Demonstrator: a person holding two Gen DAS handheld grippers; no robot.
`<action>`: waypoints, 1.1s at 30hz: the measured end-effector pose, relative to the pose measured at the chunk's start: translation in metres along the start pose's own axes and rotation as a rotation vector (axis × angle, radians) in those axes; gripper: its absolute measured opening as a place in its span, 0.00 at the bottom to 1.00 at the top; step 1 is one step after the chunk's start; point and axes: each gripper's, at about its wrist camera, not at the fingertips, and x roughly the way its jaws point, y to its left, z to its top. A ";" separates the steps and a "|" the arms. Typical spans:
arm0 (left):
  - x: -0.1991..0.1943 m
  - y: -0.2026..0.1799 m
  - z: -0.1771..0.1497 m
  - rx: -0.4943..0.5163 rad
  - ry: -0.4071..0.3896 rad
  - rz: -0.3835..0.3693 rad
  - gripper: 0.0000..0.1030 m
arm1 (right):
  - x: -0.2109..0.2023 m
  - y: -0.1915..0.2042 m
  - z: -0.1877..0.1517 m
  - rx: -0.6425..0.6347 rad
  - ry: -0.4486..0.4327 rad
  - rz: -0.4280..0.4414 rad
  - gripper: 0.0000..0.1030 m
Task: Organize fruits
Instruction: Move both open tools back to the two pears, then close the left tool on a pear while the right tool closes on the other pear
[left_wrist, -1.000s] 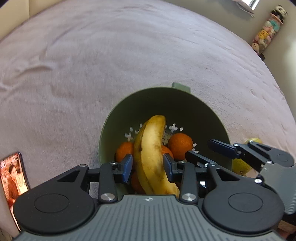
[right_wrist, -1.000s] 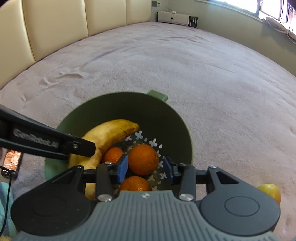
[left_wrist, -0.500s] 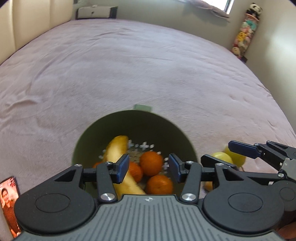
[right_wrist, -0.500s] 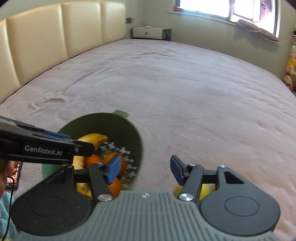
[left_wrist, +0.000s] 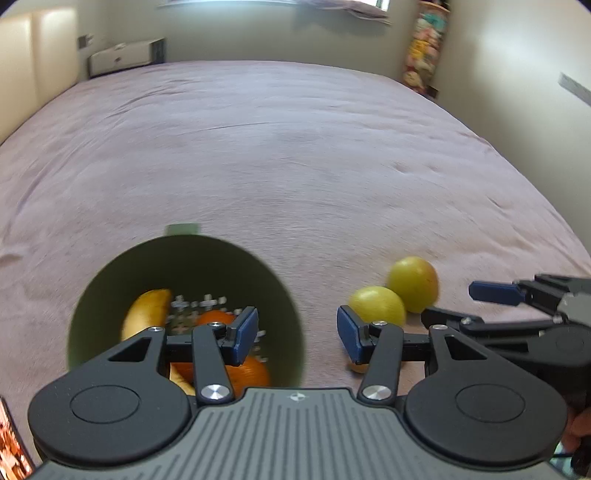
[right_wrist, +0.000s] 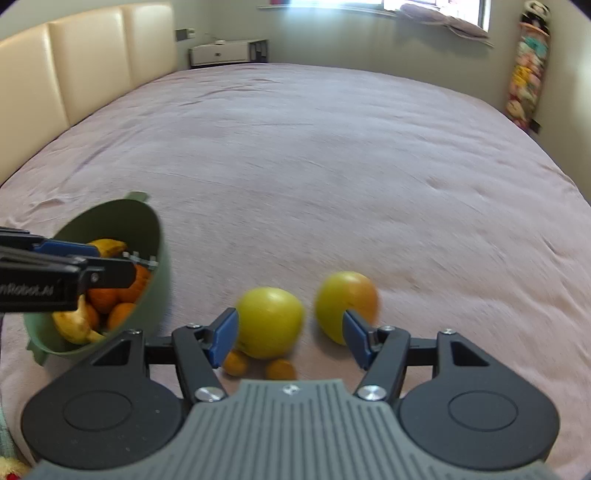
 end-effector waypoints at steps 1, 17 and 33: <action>0.001 -0.006 -0.001 0.021 0.002 -0.001 0.57 | -0.001 -0.005 -0.002 0.010 0.002 -0.010 0.58; 0.031 -0.055 -0.011 0.175 0.074 -0.155 0.57 | 0.017 -0.056 -0.022 0.133 0.079 -0.013 0.49; 0.069 -0.078 -0.012 0.260 0.053 -0.064 0.72 | 0.042 -0.068 -0.009 0.219 0.033 0.066 0.50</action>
